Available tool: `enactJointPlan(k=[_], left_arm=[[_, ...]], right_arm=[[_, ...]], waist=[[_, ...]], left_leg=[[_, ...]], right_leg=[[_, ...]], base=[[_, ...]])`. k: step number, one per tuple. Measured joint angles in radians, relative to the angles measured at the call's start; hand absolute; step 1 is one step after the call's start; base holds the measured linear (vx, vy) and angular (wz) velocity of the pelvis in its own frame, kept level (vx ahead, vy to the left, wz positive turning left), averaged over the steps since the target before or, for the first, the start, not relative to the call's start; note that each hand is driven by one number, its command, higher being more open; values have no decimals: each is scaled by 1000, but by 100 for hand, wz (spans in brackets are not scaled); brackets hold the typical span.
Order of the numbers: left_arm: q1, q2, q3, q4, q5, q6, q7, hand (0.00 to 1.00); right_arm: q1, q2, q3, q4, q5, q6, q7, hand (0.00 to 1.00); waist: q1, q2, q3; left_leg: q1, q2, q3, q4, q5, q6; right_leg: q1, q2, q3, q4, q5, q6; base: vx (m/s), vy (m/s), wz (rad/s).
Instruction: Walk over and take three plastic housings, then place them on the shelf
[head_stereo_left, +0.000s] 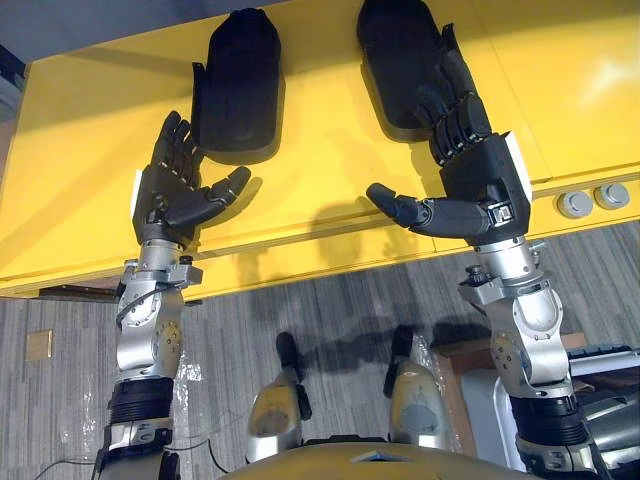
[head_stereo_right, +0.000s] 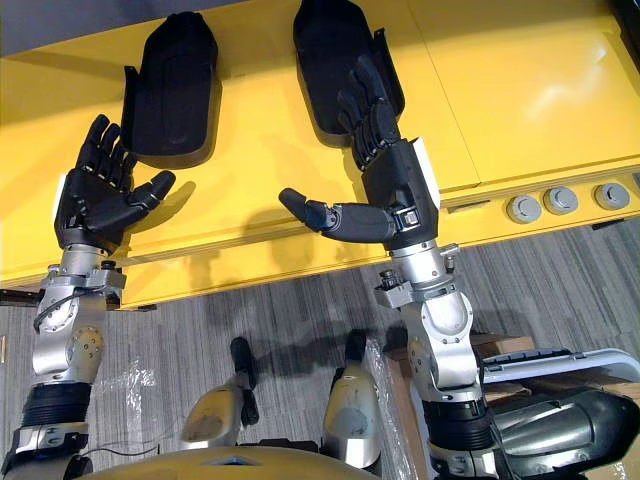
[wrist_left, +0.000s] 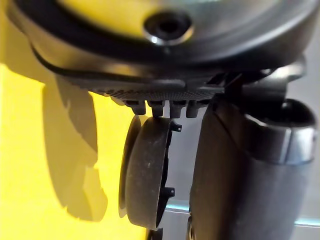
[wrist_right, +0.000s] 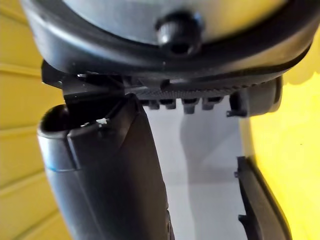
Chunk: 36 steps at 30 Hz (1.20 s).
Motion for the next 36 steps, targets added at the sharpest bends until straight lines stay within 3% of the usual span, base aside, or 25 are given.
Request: enactJointPlan(k=[11, 17, 25, 36], left_arm=[[95, -28, -23, -7, -14, 2, -32, 100], [97, -28, -28, -7, -34, 16, -38, 100], [136, -36, -47, -7, -34, 39, -60, 100], [139, -37, -70, -4, -34, 61, -76, 100]], right_arm=[[61, 2, 0, -4, 0, 0, 36, 100], [61, 2, 0, -6, 0, 0, 37, 100], [77, 1, -1, -6, 1, 0, 38, 100], [79, 1, -1, -6, 1, 0, 43, 100]], waist=[[-1, -8, -61], [0, -6, -63], [-1, 14, -100], [-3, 19, -116]], left_leg=[[26, -1, 6, 0, -11, -1], [31, -2, 7, 0, -12, -1], [43, -3, 11, 0, -19, -2], [59, -4, 22, 0, -26, -4]], right_leg=[[36, 2, 1, -33, 7, 10], [45, 2, -1, -37, 8, 11], [59, 4, 4, -55, 13, 17], [84, 7, 8, -88, 26, 21]], base=[[5, 0, -1], [0, 0, 0], [2, 0, 0], [4, 1, -2]])
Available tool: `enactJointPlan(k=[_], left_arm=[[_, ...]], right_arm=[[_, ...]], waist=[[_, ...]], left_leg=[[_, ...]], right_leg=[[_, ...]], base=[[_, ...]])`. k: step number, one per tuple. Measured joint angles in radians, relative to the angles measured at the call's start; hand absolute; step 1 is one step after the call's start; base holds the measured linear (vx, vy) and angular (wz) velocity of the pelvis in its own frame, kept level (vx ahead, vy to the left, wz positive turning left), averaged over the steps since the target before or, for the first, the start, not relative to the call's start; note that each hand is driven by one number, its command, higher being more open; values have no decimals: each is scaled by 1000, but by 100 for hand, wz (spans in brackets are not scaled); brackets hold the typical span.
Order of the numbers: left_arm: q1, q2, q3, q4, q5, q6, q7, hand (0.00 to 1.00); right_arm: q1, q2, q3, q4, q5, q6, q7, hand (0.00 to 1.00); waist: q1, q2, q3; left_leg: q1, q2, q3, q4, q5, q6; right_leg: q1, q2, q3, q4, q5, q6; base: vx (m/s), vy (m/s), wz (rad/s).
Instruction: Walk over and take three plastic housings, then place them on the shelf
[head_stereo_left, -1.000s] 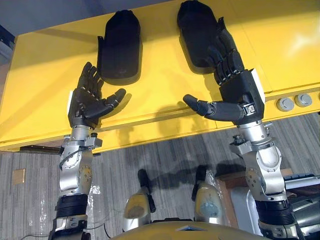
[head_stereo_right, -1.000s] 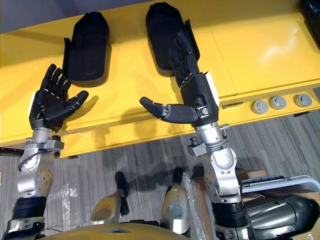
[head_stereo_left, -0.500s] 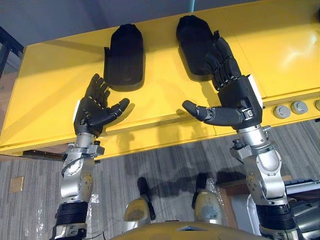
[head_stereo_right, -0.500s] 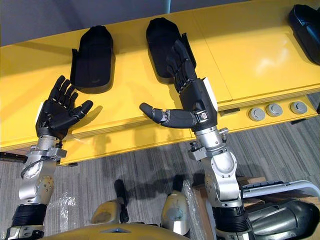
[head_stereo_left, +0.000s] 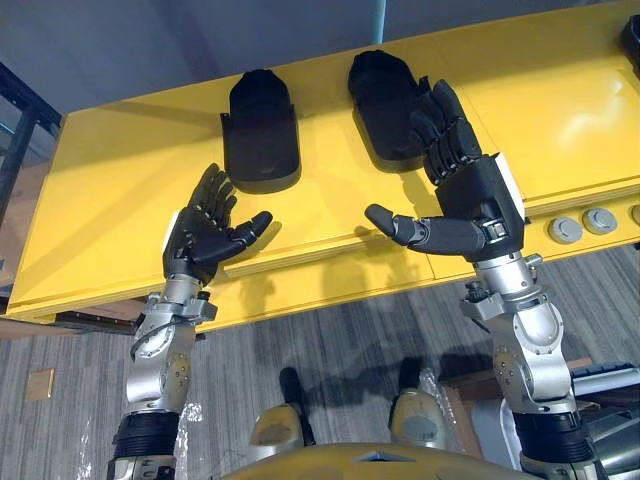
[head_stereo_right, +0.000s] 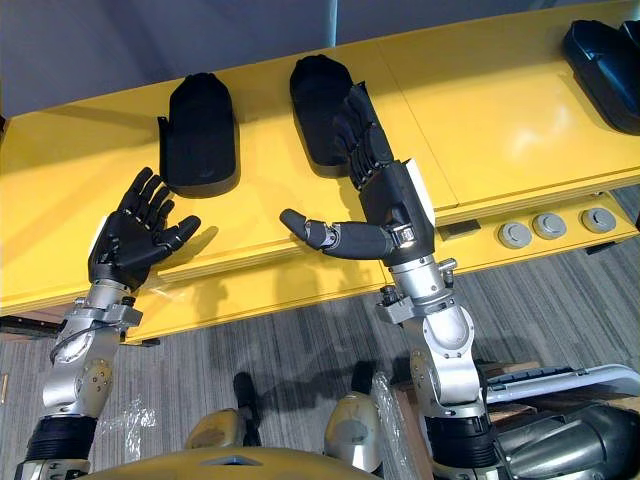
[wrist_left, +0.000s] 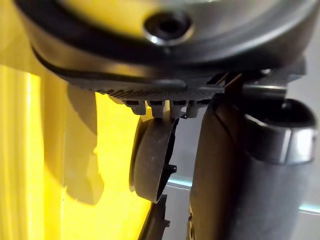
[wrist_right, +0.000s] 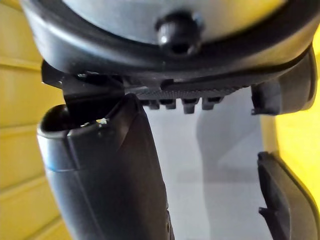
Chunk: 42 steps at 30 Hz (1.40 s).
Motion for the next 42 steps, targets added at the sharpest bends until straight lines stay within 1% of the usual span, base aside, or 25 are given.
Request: enactJointPlan(k=[2, 5, 10, 11, 12, 14, 17, 18, 20, 22, 23, 25, 26, 27, 29, 31, 33, 34, 35, 36, 37, 38, 39, 40, 42], left_arm=[[4, 0, -3, 0, 0, 0, 6, 100], [5, -3, -5, 0, 1, 0, 58, 100], [34, -72, 41, 8, 89, -16, 250, 100], [66, -124, 101, -10, 216, -42, 400, 100], [86, -142, 122, -45, 237, -64, 433, 100], [108, -152, 136, -100, 238, -110, 445, 100], [118, -168, 140, -175, 237, -132, 442, 100], [159, -243, 98, -350, 232, -160, 403, 100], [213, -268, -4, -468, 129, -207, 274, 100], [220, -265, -79, -510, 102, -223, 198, 100], [219, -265, -101, -516, 100, -230, 191, 100], [213, -265, -194, -511, 33, -267, 178, 100], [208, -262, -210, -506, 33, -267, 178, 100], [198, -253, -232, -491, 34, -267, 179, 100], [159, -217, -266, -420, 35, -267, 211, 100], [138, -208, -282, -375, 34, -265, 233, 100], [111, -208, -316, -325, 35, -263, 271, 100], [108, -209, -323, -325, 38, -263, 279, 100], [97, -217, -335, -325, 44, -264, 297, 100], [87, -217, -341, -326, 45, -268, 325, 100], [74, -218, -339, -325, 44, -268, 365, 100], [71, -217, -335, -326, 44, -269, 383, 100], [69, -216, -321, -328, 45, -268, 409, 100], [74, -216, -307, -329, 44, -268, 414, 100], [95, -215, -292, -346, 44, -263, 409, 100]], right_arm=[[0, 0, 0, 0, 0, 0, 0, 100], [2, 0, -1, 0, -2, -1, -7, 100], [56, 9, -10, 0, -53, -6, -61, 100], [99, 52, -31, 0, -129, -18, -157, 100], [120, 70, -46, -1, -158, -23, -199, 100], [135, 87, -61, -1, -158, -23, -252, 100], [149, 115, -85, -1, -159, -23, -290, 100], [184, 167, -106, -7, -199, -11, -348, 100], [244, 206, -131, -43, -226, 31, -396, 100], [274, 221, -152, -46, -227, 56, -422, 100], [286, 223, -158, -47, -228, 59, -424, 100], [373, 225, -165, -84, -210, 82, -424, 100], [399, 225, -169, -94, -201, 84, -422, 100], [432, 225, -180, -100, -185, 84, -421, 100], [483, 227, -215, -100, -142, 84, -419, 100], [501, 227, -239, -100, -120, 81, -415, 100], [551, 228, -266, -99, -100, 80, -410, 100], [563, 229, -267, -100, -97, 80, -406, 100], [581, 237, -265, -100, -70, 73, -392, 100], [585, 245, -262, -99, -23, 65, -373, 100], [576, 257, -246, -100, 13, 49, -344, 100], [568, 258, -238, -99, 13, 43, -327, 100], [539, 254, -211, -99, 11, 31, -289, 100], [506, 243, -182, -96, 11, 12, -259, 100], [455, 212, -134, -85, 11, -3, -235, 100]], waist=[[-1, 1, -5], [-4, 2, -8], [0, 6, -55], [1, 3, -91], [2, 0, -106], [6, -6, -115], [13, -15, -130], [12, -32, -143], [9, -38, -151], [-16, -41, -164], [-28, -41, -164], [-55, -43, -165], [-64, -46, -165], [-78, -51, -164], [-132, -64, -164], [-159, -65, -164], [-206, -58, -163], [-215, -56, -164], [-224, -52, -163], [-223, -51, -163], [-219, -47, -160], [-215, -43, -159], [-207, -31, -152], [-191, -17, -143], [-169, -5, -131]], left_leg=[[0, 0, 2, 0, -2, 0], [2, 1, 3, 0, -3, -1], [18, 3, 3, 0, -13, -4], [38, 6, 3, -1, -25, -9], [41, 6, 2, -1, -28, -10], [47, 6, 2, -1, -30, -11], [55, 6, 5, -1, -33, -12], [77, 7, 31, -1, -42, -13], [98, 5, 69, -3, -59, -15], [110, 5, 105, -4, -69, -17], [114, 6, 116, -3, -72, -18], [130, 11, 211, 0, -87, -26], [132, 12, 239, 0, -91, -30], [136, 13, 282, 0, -101, -40], [143, 25, 380, 24, -129, -56], [147, 40, 432, 57, -151, -63], [178, 79, 518, 113, -193, -90], [185, 88, 528, 124, -200, -94], [195, 107, 521, 148, -218, -93], [196, 118, 475, 172, -236, -70], [187, 125, 370, 212, -260, -27], [180, 125, 314, 234, -275, -2], [155, 122, 204, 293, -302, 23], [120, 117, 107, 357, -330, 44], [78, 105, 8, 426, -352, 63]], right_leg=[[1, 1, 2, -4, 1, 0], [7, 4, 2, -17, 7, 0], [43, 10, -7, -56, 18, 5], [82, 16, -19, -84, 19, 6], [90, 16, -24, -91, 19, 6], [98, 16, -26, -91, 19, 6], [106, 16, -26, -94, 19, 6], [112, 17, -2, -96, 19, 7], [111, 18, 32, -98, 21, 10], [99, 22, 67, -105, 23, 14], [94, 24, 80, -104, 24, 15], [36, 45, 177, -94, 38, 12], [19, 51, 204, -94, 44, 10], [-4, 62, 246, -101, 51, 12], [-47, 91, 339, -126, 75, 15], [-67, 108, 387, -129, 85, 12], [-67, 158, 458, -139, 101, 0], [-66, 171, 471, -139, 101, 0], [-64, 194, 494, -139, 102, -1], [-64, 209, 517, -138, 103, -2], [-66, 221, 549, -137, 104, -4], [-69, 225, 563, -136, 104, -4], [-76, 226, 587, -132, 100, -7], [-92, 228, 606, -119, 92, -10], [-108, 225, 622, -110, 88, -16]], base=[[21, -2, -4], [0, 0, 0], [22, -2, 1], [71, -5, 9], [50, -1, 8], [12, 3, 2], [1, 8, -7], [11, 33, -40], [7, 37, -50], [6, 27, -47], [21, 23, -78], [22, 27, -111], [14, 24, -120], [16, -20, -121], [18, -44, -137], [20, -47, -100], [31, -68, -111], [19, -49, -89], [5, -46, -69], [-4, -68, -84], [-19, -53, -72], [-46, -15, -73], [-81, 31, -63], [-119, 75, -57], [-118, 105, -29]])
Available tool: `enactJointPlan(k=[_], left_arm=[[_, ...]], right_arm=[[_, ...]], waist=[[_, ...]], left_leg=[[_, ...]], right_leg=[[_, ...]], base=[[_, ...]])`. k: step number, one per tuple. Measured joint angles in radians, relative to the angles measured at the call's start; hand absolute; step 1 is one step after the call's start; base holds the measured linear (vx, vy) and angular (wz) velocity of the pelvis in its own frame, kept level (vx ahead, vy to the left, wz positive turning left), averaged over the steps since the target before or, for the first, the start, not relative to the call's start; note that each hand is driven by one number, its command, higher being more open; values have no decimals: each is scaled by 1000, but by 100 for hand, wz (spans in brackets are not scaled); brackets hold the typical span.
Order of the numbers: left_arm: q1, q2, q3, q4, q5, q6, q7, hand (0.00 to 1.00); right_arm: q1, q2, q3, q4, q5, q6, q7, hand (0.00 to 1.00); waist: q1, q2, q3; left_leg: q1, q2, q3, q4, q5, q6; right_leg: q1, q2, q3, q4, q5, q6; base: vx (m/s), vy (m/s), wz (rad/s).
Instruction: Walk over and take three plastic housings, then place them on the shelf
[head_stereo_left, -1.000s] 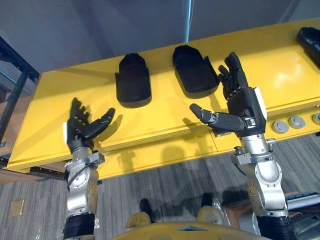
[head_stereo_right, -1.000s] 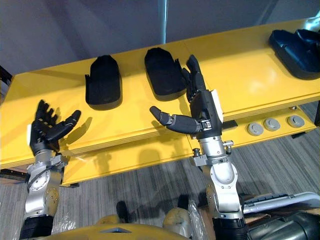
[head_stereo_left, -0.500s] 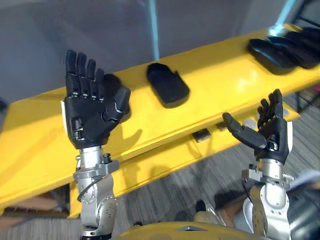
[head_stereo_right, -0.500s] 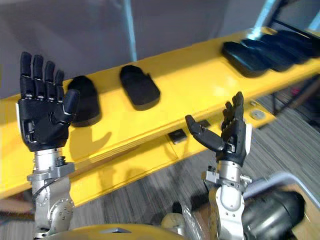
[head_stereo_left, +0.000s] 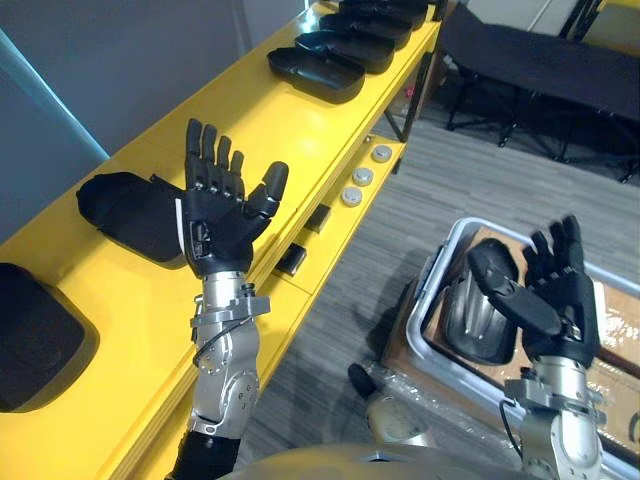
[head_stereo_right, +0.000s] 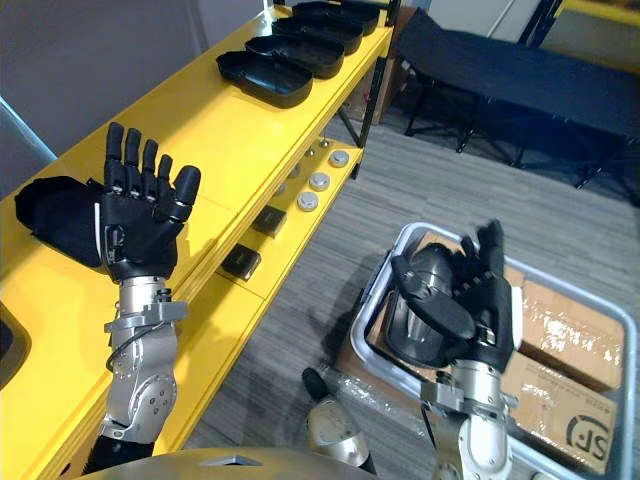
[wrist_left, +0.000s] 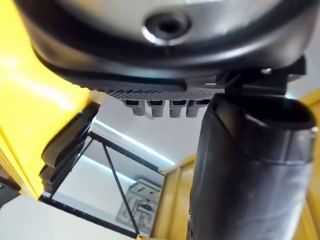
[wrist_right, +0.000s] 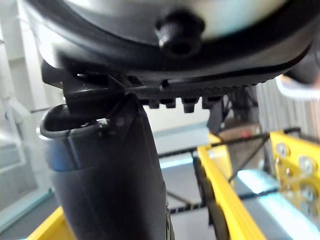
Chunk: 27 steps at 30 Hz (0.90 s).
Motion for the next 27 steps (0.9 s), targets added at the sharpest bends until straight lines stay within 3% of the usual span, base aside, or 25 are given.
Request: enactJointPlan(k=[4, 8, 10, 11, 12, 13, 14, 15, 16, 17, 18, 19, 21, 22, 23, 24, 25, 27], left_arm=[[62, 2, 37, -34, -4, 2, -52, 100], [103, 0, 40, -78, -31, 0, -112, 100], [137, 1, 25, -121, -76, 0, -154, 100], [135, 1, 10, -135, -83, 0, -168, 100], [137, 2, 8, -140, -79, 0, -170, 100], [141, 1, 8, -146, -74, 0, -168, 100], [152, -2, 15, -153, -63, 2, -164, 100], [152, -2, 19, -150, -48, 3, -163, 100], [152, 0, 18, -150, -47, 3, -167, 100], [152, 0, 17, -145, -48, 6, -181, 100], [150, -1, 18, -140, -58, 7, -201, 100], [139, -1, 19, -126, -96, 10, -245, 100], [134, -2, 22, -108, -138, 29, -278, 100], [137, -2, 20, -104, -156, 41, -291, 100], [142, 3, 18, -97, -178, 58, -306, 100], [132, 19, 15, -83, -188, 67, -311, 100], [120, 19, -1, -58, -199, 79, -311, 100], [121, 19, -40, -5, -202, 111, -310, 100]], right_arm=[[-135, -59, 76, 71, 40, -4, -6, 100], [-116, 18, 98, 71, 71, -17, -61, 100], [-25, 69, 138, 57, 72, -55, -47, 100], [24, 80, 159, 39, 86, -72, -25, 100], [40, 81, 170, 35, 94, -75, -4, 100], [51, 74, 186, 34, 120, -75, 31, 100], [44, 69, 209, 32, 137, -79, 74, 100], [15, 54, 241, 32, 150, -94, 94, 100], [-12, 43, 254, 33, 146, -97, 98, 100], [-78, 17, 284, 42, 136, -104, 90, 100], [-129, 3, 312, 59, 98, -118, 63, 100], [-192, -2, 351, 102, 41, -131, 12, 100], [-245, 8, 381, 171, 25, -131, -32, 100], [-245, 12, 382, 189, 10, -130, -52, 100], [-237, 16, 383, 224, -24, -120, -96, 100], [-226, 17, 377, 238, -42, -108, -122, 100], [-219, 11, 364, 244, -47, -88, -143, 100], [-184, -13, 312, 278, -46, -63, -174, 100]], waist=[[72, 10, 29], [94, 0, 68], [108, -7, 84], [123, -16, 97], [128, -30, 107], [144, -42, 115], [163, -45, 123], [172, -45, 123], [174, -45, 123], [179, -45, 124], [183, -48, 121], [199, -58, 112], [217, -70, 101], [226, -72, 91], [229, -84, 63], [224, -103, 41], [225, -87, 32], [218, -53, 25]], left_leg=[[-49, -19, -139, 59, -52, 13], [-74, -32, -195, 110, -129, -41], [-77, -36, -184, 183, -214, -34], [-77, -40, -161, 223, -270, -46], [-79, -50, -141, 250, -283, -48], [-80, -45, -94, 266, -285, -29], [-88, -35, -35, 271, -272, -18], [-108, -29, 1, 263, -241, -3], [-116, -28, 7, 251, -221, 0], [-125, -28, 10, 211, -173, 6], [-130, -28, 9, 174, -136, 3], [-148, -26, 9, 112, -70, -6], [-156, -21, 14, 42, -1, -25], [-164, -18, 17, 31, 13, -34], [-206, -9, 17, 41, 32, -56], [-253, -7, 2, 61, 43, -72], [-281, 10, -19, 53, 59, -87], [-288, 46, -47, -2, 105, -102]], right_leg=[[-32, -1, -14, 47, -8, -5], [-103, 1, -37, 225, -54, 15], [-103, 2, -9, 232, -38, 39], [-104, 3, 15, 227, -19, 60], [-103, 1, 15, 215, 7, 60], [-100, -9, -11, 160, 82, 27], [-101, -28, -134, 145, 114, -58], [-152, -44, -262, 350, -26, -75], [-172, -59, -306, 457, -90, -86], [-176, -91, -363, 643, -199, -114], [-169, -117, -388, 752, -256, -122], [-130, -159, -410, 852, -314, -113], [-41, -221, -420, 838, -350, -105], [-17, -241, -421, 813, -351, -105], [36, -269, -404, 704, -326, -79], [65, -258, -372, 601, -343, -9], [75, -236, -387, 523, -370, 26], [103, -183, -404, 373, -380, 41]], base=[[-142, 125, 11], [-134, 94, 23], [-267, 212, -56], [-314, 223, -74], [-396, 195, -98], [-425, 111, -125], [-484, 84, -139], [-372, 31, -100], [-306, 13, -49], [-197, -18, -17], [-233, -111, -10], [-173, -148, -1], [-179, -228, -9], [-157, -309, -25], [-139, -340, -24], [-140, -356, -27], [-141, -349, -44], [-114, -325, -71]])
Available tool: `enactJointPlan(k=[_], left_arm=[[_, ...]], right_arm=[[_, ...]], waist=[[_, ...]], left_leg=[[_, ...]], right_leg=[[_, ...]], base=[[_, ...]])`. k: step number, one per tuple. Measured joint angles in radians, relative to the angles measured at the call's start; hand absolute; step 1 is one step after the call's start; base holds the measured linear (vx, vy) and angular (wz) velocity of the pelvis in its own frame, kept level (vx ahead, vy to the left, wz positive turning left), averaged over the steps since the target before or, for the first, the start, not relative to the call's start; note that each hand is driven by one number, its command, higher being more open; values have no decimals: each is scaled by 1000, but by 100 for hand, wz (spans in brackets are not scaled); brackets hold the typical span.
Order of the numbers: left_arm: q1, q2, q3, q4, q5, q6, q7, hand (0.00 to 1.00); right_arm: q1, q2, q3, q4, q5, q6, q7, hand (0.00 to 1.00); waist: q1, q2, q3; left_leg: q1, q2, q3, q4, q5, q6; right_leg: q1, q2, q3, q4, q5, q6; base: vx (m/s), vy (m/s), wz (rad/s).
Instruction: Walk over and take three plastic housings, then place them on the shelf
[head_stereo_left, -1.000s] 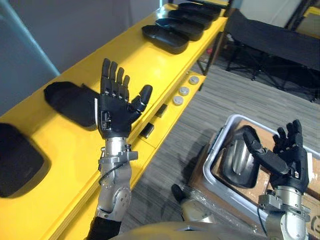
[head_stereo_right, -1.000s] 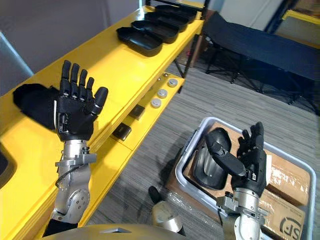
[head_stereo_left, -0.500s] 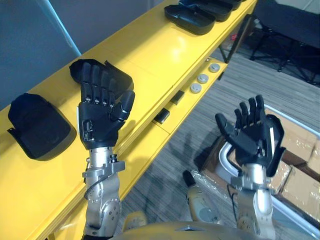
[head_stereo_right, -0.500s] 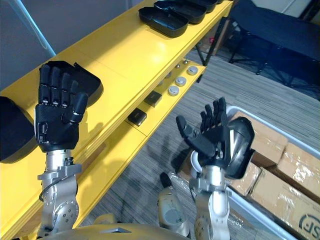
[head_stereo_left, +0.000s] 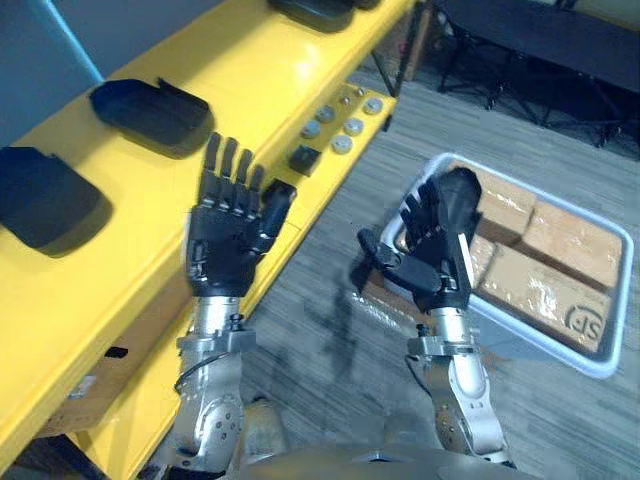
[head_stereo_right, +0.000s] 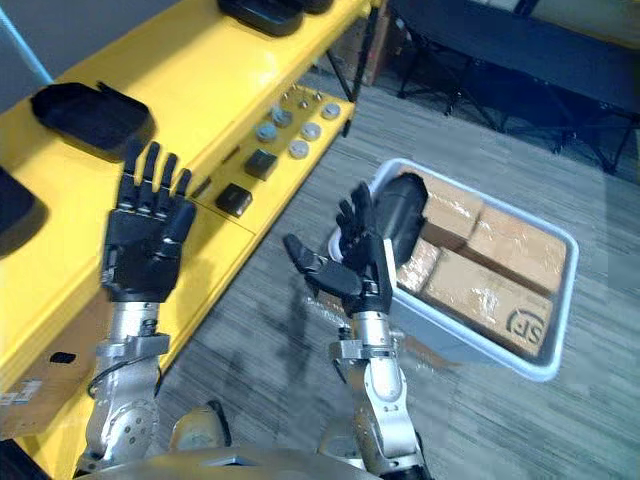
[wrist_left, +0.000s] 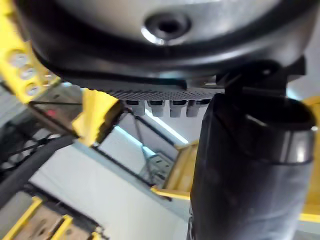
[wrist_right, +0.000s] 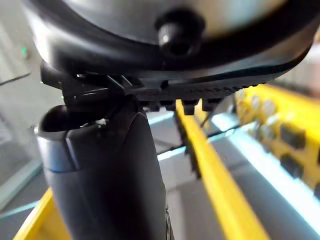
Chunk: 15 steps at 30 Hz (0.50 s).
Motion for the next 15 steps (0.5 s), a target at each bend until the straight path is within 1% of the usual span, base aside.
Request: enactJointPlan(k=[1, 2, 3, 5, 6, 8, 10, 11, 12, 13, 14, 15], left_arm=[[2, -2, -19, 13, -4, 16, 4, 100], [6, -1, -44, 15, -4, 32, 12, 100], [7, -1, -54, 15, -4, 35, 13, 100], [10, -3, -73, 15, -4, 37, 11, 100], [10, -3, -73, 15, -4, 37, 10, 100], [3, -3, -75, 15, -3, 37, -6, 100], [-3, -2, -78, 15, 5, 37, -10, 100], [-8, -1, -77, 15, 5, 37, -6, 100], [-9, 3, -74, 18, 7, 39, 0, 100], [-9, 6, -69, 25, 30, 42, 12, 100], [-9, 8, -62, 43, 57, 44, 23, 100], [-2, 17, -47, 63, 102, 56, 48, 100]], right_arm=[[13, -9, -21, 16, 2, 10, -6, 100], [33, -21, -59, 20, 5, 22, -12, 100], [44, -27, -77, 20, 6, 22, -12, 100], [79, -56, -131, 20, 2, 22, -13, 100], [84, -66, -138, 19, 0, 22, -13, 100], [86, -94, -159, 19, 0, 22, -13, 100], [75, -110, -179, 19, 6, 26, -13, 100], [63, -114, -195, 19, 9, 30, -12, 100], [48, -113, -207, 25, 5, 46, -18, 100], [39, -111, -207, 40, 0, 55, -24, 100], [35, -111, -208, 56, -2, 62, -33, 100], [28, -104, -209, 83, -2, 73, -43, 100]], waist=[[-12, 8, 0], [-38, 15, 1], [-51, 16, 2], [-77, 18, 2], [-81, 20, 1], [-82, 28, 6], [-81, 44, 4], [-81, 56, 4], [-81, 61, 5], [-77, 49, 13], [-75, 42, 17], [-67, 32, 20]], left_leg=[[4, 15, -6, -12, 13, -1], [7, 33, -21, -18, 28, 8], [10, 39, -29, -20, 37, 17], [40, 46, -62, -17, 66, 59], [46, 46, -69, -12, 69, 64], [67, 41, -78, -20, 66, 63], [74, 24, -102, -65, 42, 63], [74, 9, -114, -99, 15, 60], [74, -15, -128, -122, 0, 38], [74, -34, -127, -121, 2, 29], [73, -46, -127, -117, 1, 10], [72, -57, -126, -114, 1, -12]], right_leg=[[9, 19, 1, -40, 0, 0], [11, 43, 4, -63, 0, 0], [11, 51, 6, -68, 0, -1], [13, 71, 44, -69, 10, -16], [13, 73, 56, -69, 13, -21], [-1, 75, 88, -69, 22, -35], [-33, 70, 107, -68, 36, -30], [-58, 62, 114, -69, 48, -16], [-73, 45, 123, -72, 62, 1], [-70, 27, 130, -83, 75, 14], [-59, 13, 132, -110, 94, 21], [-39, -1, 132, -160, 126, 29]], base=[[-96, -267, -66], [-75, -178, -48], [-84, -190, -52], [-87, -153, -59], [-92, -81, -65], [-88, 8, -54], [-135, 105, -27], [-179, 197, -12], [-143, 191, -9], [-140, 205, -5], [-146, 209, -8], [-140, 205, -7]])
